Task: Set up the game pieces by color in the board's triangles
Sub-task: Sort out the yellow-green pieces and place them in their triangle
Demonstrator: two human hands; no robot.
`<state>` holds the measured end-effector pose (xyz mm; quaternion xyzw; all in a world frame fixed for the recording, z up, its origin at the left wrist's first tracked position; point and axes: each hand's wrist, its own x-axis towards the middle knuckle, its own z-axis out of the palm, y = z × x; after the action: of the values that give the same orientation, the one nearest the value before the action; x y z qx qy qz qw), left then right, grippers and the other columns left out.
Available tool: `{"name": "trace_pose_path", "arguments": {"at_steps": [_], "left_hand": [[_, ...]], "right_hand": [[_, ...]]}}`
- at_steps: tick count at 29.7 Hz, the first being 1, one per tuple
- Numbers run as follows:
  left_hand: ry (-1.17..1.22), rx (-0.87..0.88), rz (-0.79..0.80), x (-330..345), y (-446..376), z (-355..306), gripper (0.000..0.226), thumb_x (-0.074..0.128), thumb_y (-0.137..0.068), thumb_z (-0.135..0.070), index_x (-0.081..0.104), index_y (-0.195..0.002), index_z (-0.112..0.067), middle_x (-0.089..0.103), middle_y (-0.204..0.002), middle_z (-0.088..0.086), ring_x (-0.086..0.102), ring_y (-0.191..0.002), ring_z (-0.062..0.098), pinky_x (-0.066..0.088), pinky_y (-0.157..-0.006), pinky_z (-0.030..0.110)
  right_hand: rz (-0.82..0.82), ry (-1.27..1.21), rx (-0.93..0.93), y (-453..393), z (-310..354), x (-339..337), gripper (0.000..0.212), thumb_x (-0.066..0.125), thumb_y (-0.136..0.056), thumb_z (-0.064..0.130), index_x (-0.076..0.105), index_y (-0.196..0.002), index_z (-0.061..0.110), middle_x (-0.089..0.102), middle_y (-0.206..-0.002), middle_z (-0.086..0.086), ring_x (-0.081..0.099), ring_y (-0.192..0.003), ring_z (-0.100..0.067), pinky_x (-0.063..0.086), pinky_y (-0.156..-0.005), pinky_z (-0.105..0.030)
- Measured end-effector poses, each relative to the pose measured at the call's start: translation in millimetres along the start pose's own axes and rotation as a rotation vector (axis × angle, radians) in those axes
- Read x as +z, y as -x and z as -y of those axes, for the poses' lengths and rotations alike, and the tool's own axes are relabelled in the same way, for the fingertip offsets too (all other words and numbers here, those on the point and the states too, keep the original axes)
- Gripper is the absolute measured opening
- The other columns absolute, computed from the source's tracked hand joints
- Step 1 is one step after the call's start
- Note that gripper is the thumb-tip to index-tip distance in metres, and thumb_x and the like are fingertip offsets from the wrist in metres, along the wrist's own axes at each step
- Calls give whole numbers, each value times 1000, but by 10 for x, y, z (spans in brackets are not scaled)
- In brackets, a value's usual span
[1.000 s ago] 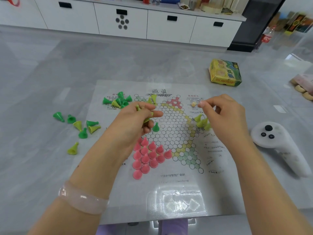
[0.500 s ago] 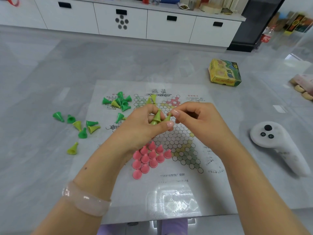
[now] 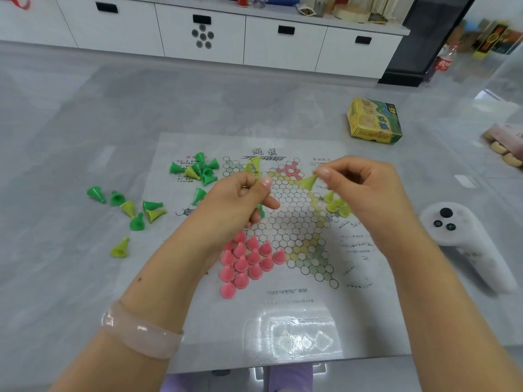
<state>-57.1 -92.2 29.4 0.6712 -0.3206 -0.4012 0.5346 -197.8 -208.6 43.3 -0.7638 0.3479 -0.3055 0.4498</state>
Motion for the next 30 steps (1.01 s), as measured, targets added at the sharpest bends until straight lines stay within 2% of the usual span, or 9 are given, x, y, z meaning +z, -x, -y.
{"name": "trace_pose_path", "arguments": {"at_steps": [5, 15, 16, 17, 18, 19, 22, 26, 30], "left_hand": [[28, -40, -71, -27, -23, -5, 18, 40, -96, -14, 55, -85, -16, 62, -76, -3, 44, -55, 8, 37, -54, 19], [-80, 55, -71, -51, 7, -5, 22, 45, -95, -26, 63, -83, -28, 35, -63, -5, 29, -57, 11, 31, -55, 25], [-70, 57, -70, -47, 14, -15, 20, 47, -94, -26, 64, -84, -28, 29, -67, -12, 24, -61, 7, 36, -58, 27], [-57, 52, -75, -42, 18, -22, 18, 49, -93, -26, 65, -87, -27, 56, -65, 2, 20, -68, 2, 45, -69, 32], [-48, 45, -87, -38, 21, -29, 16, 50, -92, -26, 66, -90, -25, 49, -104, -7, 20, -93, 1, 47, -86, 39], [-42, 41, -101, -36, 23, -35, 15, 52, -91, -25, 66, -92, -24, 51, -103, -12, 30, -106, 6, 42, -98, 43], [-25, 44, -123, -39, 26, -45, 13, 52, -91, -21, 65, -93, -21, 58, -97, -13, 42, -118, 20, 41, -95, 35], [-4, 44, -120, -53, 12, -31, 14, 50, -92, -17, 64, -92, -21, 46, -104, -13, 50, -105, 10, 39, -81, 22], [-6, 50, -113, -63, -21, 0, 15, 50, -92, -17, 64, -92, -22, 62, -83, -7, 44, -48, -8, 33, -54, 9]], "right_hand": [[-66, 264, 90, -17, -204, -165, 16, 63, -84, 21, 67, -70, 24, 58, -61, 8, 46, -51, -1, 36, -47, -6], [61, 541, 101, -12, -328, -229, 9, 64, -83, 18, 69, -76, 15, 47, -60, 3, 39, -56, -9, 31, -49, -12], [65, 549, 104, -11, -336, -235, 9, 64, -83, 18, 69, -76, 16, 47, -60, 3, 39, -56, -8, 31, -49, -12], [70, 556, 106, -13, -341, -239, 9, 64, -83, 18, 69, -76, 16, 47, -60, 3, 39, -56, -8, 31, -50, -13], [75, 559, 108, -13, -347, -242, 9, 64, -83, 18, 70, -77, 16, 47, -60, 4, 39, -56, -8, 31, -50, -14], [78, 561, 107, -14, -350, -244, 8, 64, -83, 19, 69, -76, 16, 47, -59, 5, 39, -56, -8, 31, -49, -12], [82, 574, 99, -16, -365, -246, 8, 65, -83, 20, 69, -76, 17, 47, -58, 7, 40, -56, -7, 34, -49, -5], [83, 584, 111, -27, -390, -251, 11, 65, -83, 21, 66, -72, 20, 46, -57, 7, 40, -56, -8, 33, -48, -10], [86, 591, 104, -25, -404, -255, 15, 64, -83, 19, 64, -68, 22, 46, -56, 7, 41, -56, -8, 33, -49, -5]]}}
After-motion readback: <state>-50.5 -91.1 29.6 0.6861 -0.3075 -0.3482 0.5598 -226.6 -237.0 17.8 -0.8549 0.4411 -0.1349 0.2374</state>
